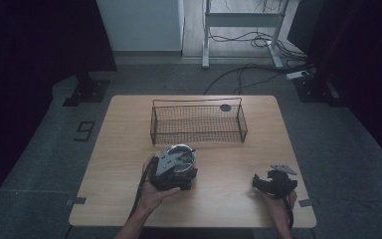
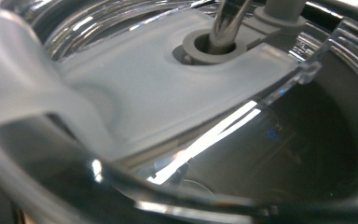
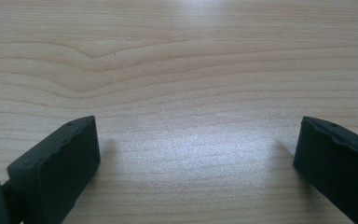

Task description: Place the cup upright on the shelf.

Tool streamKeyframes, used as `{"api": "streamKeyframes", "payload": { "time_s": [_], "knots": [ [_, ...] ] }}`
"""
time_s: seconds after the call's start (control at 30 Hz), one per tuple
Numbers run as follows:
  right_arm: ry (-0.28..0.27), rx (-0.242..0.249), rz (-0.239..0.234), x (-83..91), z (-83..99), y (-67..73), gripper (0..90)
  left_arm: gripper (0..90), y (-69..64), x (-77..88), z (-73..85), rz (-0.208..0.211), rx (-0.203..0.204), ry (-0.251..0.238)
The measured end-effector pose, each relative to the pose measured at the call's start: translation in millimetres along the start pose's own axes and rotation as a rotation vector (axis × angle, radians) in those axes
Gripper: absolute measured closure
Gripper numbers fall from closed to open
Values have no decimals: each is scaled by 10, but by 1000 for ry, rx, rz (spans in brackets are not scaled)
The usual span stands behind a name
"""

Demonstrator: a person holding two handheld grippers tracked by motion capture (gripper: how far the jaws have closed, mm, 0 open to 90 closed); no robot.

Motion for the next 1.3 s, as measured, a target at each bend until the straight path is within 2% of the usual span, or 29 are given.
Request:
{"api": "streamKeyframes", "payload": {
  "time_s": [0.07,0.23,0.33,0.67,1.3],
  "knots": [
    [0,0,0,0,0,0,0,39,21,12,-10,13,4,-6],
    [0,0,0,0,0,0,0,39,57,30,-28,11,15,-13],
    [0,0,0,0,0,0,0,39,93,34,-70,16,35,-19],
    [0,0,0,0,0,0,0,40,194,43,-178,17,45,-27],
    [1,-1,0,1,-1,0,0,40,277,72,-273,12,28,-28]
  ]
}}
Point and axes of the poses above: each handheld gripper's, and its own axes: x roughly backward along the jaws, z roughly out of its underside, y roughly to its left, the point moved 1 cm from there along -x, roughly forward along the jaws, and after that the axes turned 11 degrees about -x, right-handed, at the moved point
